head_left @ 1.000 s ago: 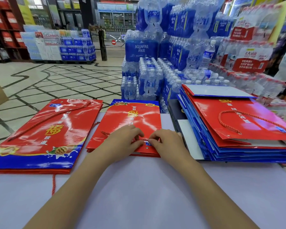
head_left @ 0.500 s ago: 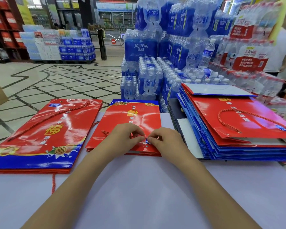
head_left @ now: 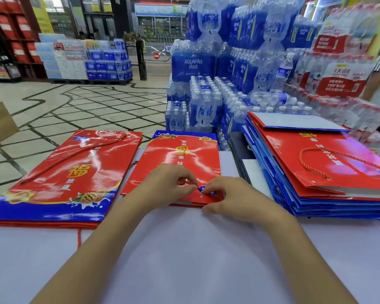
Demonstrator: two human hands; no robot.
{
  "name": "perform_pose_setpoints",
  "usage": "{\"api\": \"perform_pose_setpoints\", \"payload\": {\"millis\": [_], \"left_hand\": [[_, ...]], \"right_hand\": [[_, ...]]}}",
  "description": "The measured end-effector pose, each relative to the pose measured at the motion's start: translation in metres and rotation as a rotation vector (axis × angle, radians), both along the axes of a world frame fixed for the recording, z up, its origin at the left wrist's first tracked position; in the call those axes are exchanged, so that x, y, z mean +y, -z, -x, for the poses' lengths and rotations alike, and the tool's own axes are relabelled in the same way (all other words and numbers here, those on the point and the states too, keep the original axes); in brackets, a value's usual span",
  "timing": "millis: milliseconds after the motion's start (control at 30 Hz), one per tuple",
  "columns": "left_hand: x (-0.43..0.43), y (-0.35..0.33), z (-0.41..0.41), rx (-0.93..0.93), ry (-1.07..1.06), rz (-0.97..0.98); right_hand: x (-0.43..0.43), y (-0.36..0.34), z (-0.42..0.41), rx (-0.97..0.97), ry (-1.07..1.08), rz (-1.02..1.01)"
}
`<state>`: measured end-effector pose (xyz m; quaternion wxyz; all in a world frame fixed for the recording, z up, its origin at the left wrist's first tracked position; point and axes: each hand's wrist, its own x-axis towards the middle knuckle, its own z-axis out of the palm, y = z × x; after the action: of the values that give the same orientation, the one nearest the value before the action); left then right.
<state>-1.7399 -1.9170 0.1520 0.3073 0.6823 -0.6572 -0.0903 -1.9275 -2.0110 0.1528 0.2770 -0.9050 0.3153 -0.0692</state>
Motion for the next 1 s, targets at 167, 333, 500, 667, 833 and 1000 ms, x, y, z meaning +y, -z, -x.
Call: {"api": "perform_pose_setpoints", "payload": {"millis": [167,333,500,667,833,1000], "left_hand": [[-0.0005,0.0014,0.0037,-0.107,0.091,-0.059],[-0.0015,0.0003,0.0051,-0.209,0.093,-0.070],[-0.0008,-0.0009,0.0041,-0.241,0.079,-0.066],[-0.0016,-0.0008,0.0047,-0.270,0.062,-0.080],[-0.0035,0.0034,0.0049,-0.241,0.090,-0.032],[-0.0044,0.0051,0.0057,-0.182,0.127,-0.013]], "right_hand": [[-0.0058,0.0008,0.0020,-0.046,0.025,-0.054],[-0.0036,-0.0021,0.0044,-0.105,0.043,-0.082],[-0.0014,-0.0046,0.0047,-0.097,0.043,-0.088],[-0.0012,-0.0047,0.0051,-0.098,0.033,-0.088],[-0.0011,-0.0044,0.0064,-0.159,-0.002,0.010],[0.0017,-0.0052,0.0073,-0.260,-0.047,0.118]]}}
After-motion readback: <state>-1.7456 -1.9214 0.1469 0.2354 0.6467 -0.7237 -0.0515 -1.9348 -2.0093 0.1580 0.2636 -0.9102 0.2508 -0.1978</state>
